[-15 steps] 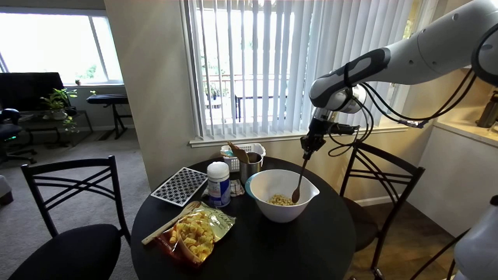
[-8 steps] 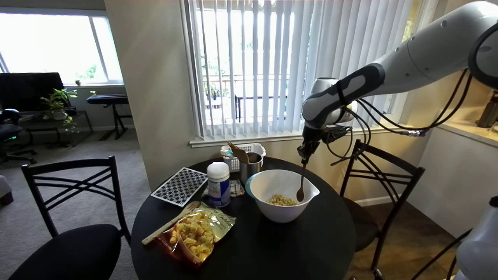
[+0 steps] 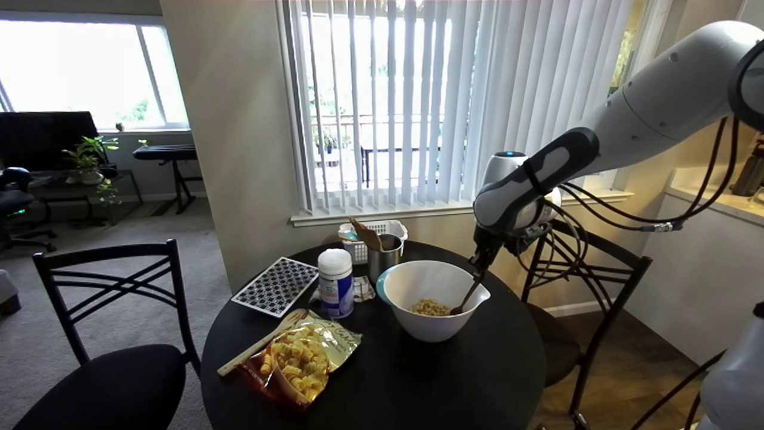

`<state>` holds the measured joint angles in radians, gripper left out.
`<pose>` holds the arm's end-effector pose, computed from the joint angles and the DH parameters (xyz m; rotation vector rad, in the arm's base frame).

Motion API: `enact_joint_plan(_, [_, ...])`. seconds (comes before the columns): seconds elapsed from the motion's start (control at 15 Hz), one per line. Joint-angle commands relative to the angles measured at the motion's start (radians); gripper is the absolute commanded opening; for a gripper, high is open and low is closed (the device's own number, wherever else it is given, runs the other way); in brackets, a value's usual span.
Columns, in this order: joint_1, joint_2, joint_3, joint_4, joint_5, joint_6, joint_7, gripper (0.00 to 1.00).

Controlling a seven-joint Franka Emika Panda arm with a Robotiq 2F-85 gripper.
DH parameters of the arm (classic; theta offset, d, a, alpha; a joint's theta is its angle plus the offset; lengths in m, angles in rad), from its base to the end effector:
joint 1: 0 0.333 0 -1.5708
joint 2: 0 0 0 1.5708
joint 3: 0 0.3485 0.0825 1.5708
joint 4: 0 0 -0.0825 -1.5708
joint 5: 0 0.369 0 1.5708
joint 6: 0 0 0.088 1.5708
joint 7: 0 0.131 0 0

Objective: Use the spoon to stir the contents in the bowl

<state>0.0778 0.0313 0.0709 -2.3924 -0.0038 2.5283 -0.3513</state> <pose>0.4939 0.0740 0.3340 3.0283 0.7778 0.1629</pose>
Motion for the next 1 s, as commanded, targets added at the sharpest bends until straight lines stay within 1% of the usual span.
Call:
enact_joint_plan(0.0, [-0.007,-0.061,0.002,-0.075,0.016,0.005,-0.057,0.05])
enact_joint_plan(0.47, [0.002,-0.071,0.002,-0.083,0.012,-0.016,-0.068,0.05])
enact_joint_plan(0.73, [0.016,-0.066,0.015,-0.068,0.024,-0.059,-0.097,0.05])
enact_joint_plan(0.93, [0.027,-0.064,0.028,-0.071,0.034,-0.064,-0.103,0.05])
